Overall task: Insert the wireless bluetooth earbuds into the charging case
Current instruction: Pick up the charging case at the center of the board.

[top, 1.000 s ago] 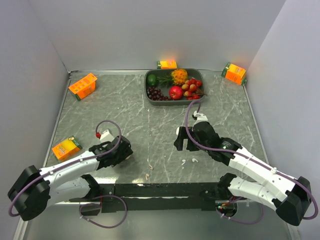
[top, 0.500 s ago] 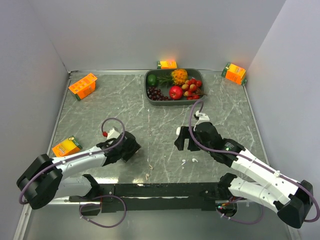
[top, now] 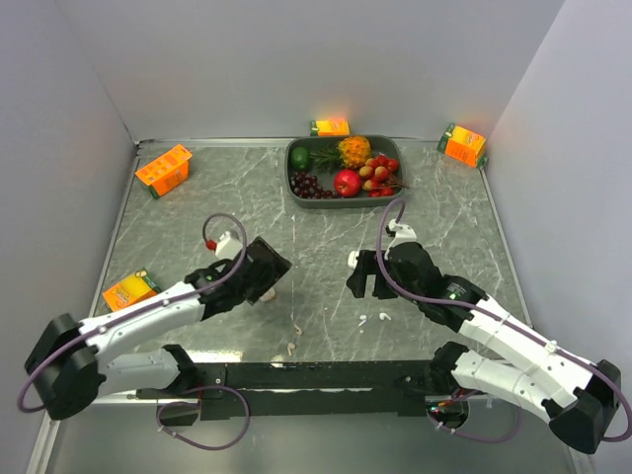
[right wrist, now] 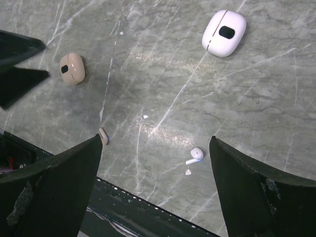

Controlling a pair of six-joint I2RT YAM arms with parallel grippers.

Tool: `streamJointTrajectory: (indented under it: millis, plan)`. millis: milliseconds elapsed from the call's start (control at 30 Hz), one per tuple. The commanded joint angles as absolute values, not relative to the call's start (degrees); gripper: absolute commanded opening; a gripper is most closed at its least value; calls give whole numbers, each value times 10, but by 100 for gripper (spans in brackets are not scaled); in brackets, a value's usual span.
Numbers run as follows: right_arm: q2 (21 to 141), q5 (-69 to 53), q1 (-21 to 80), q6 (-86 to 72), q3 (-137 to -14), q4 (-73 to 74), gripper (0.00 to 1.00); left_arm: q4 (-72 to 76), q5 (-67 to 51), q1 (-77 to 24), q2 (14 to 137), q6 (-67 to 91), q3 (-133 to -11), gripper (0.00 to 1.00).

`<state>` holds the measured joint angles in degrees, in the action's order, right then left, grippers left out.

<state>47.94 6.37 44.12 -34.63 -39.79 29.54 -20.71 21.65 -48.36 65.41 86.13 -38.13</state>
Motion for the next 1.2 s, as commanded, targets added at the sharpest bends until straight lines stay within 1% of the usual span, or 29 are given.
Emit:
streamJointTrajectory:
  millis: [0,33,133,200,300,333,433,600,767,900,1000,1100,1133,1167]
  plan:
    - [455,81,445,-335,-402,297,98,-319,275,-469,626,653,-442,94]
    - [455,83,445,-333,-399,296,98,-320,266,-463,631,585,-443,95]
    - [461,82,444,-332,-394,289,98,-321,217,-451,654,476,-452,97]
    - [465,75,445,-333,-396,285,98,-339,171,-440,691,429,-478,99]
    - [466,69,444,-332,-402,280,98,-383,167,-433,758,380,-518,99]
    - [466,66,444,-332,-403,279,98,-387,170,-433,772,370,-524,98]
    - [464,66,444,-331,-404,281,98,-368,173,-432,804,363,-523,96]
    - [459,66,444,-330,-400,284,98,-345,157,-414,848,379,-507,99]
    - [461,66,445,-330,-398,282,98,-329,142,-413,871,453,-490,92]
    - [466,61,443,-334,-396,276,98,-309,131,-414,884,528,-481,89]
    - [465,60,445,-337,-395,276,98,-296,125,-414,896,575,-482,81]
    - [461,62,444,-336,-395,279,98,-287,122,-414,904,612,-486,67]
    - [461,62,444,-336,-395,279,98,-285,121,-414,906,621,-489,59]
    - [459,62,444,-335,-396,279,98,-282,120,-415,911,628,-490,54]
